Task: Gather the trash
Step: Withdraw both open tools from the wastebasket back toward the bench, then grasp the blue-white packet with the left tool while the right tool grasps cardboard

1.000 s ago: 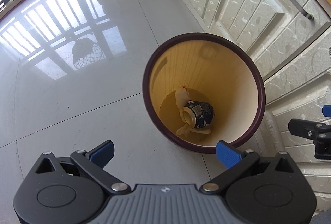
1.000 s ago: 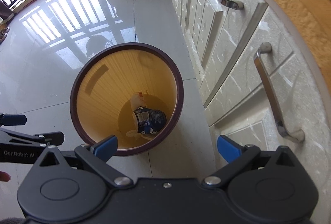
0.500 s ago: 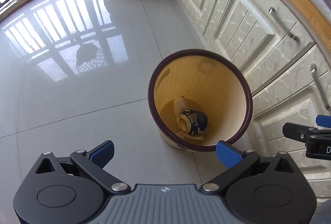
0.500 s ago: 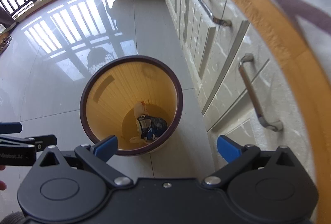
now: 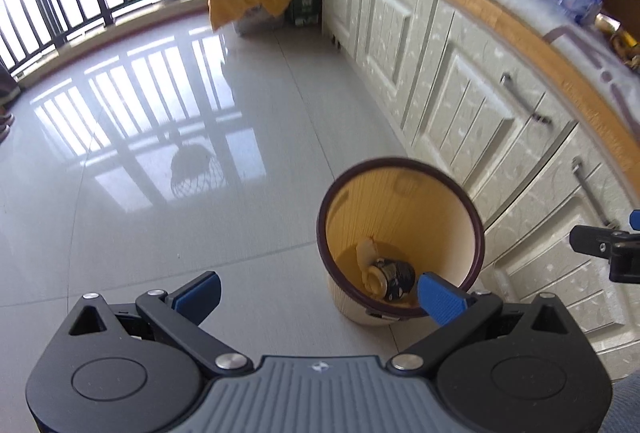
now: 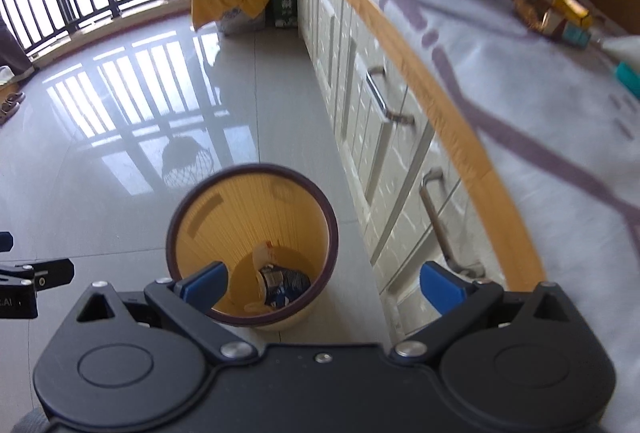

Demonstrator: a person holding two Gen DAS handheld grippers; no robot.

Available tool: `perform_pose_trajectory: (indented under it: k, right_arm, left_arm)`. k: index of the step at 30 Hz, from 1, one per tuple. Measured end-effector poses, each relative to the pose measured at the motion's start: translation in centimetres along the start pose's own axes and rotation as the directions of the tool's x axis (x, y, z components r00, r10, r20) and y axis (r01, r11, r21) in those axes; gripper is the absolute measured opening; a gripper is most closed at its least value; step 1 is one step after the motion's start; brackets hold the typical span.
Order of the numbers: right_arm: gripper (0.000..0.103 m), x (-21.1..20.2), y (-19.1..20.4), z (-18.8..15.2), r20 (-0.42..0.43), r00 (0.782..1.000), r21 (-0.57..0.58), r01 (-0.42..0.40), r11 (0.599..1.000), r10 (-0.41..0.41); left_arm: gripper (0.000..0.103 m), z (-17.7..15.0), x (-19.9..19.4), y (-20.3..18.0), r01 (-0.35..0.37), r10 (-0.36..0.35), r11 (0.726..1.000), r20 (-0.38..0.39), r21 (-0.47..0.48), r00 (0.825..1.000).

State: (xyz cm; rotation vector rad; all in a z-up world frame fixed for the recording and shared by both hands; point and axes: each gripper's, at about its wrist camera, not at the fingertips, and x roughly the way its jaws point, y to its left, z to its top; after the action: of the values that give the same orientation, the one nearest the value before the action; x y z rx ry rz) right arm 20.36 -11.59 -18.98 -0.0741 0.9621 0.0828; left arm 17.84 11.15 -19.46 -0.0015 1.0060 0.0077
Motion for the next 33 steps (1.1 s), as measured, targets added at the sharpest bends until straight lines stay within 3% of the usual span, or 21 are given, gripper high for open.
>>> perform_pose_trajectory:
  k: [7, 15, 26, 33]
  right_arm:
    - [0.103, -4.7, 0.0, 0.4, 0.113, 0.994, -0.011, 0.007, 1.000, -0.006]
    - [0.103, -9.7, -1.1, 0.7, 0.239, 0.971, 0.018, 0.007, 1.000, -0.011]
    - [0.103, -15.4, -5.2, -0.5, 0.379, 0.918, 0.101, 0.084, 0.991, -0.116]
    - [0.103, -18.0, -9.2, -2.4, 0.441, 0.876, 0.172, 0.129, 0.977, -0.194]
  left_arm:
    - [0.103, 0.9, -4.9, -0.5, 0.027, -0.025, 1.000, 0.124, -0.014, 0.992]
    - [0.103, 1.8, -9.7, -1.8, 0.047, -0.043, 0.999, 0.250, -0.011, 0.967]
    - [0.103, 2.0, -14.1, -5.0, 0.089, -0.089, 0.996, 0.368, 0.016, 0.925]
    - [0.103, 2.3, -15.4, -9.1, 0.165, -0.184, 0.983, 0.412, 0.080, 0.892]
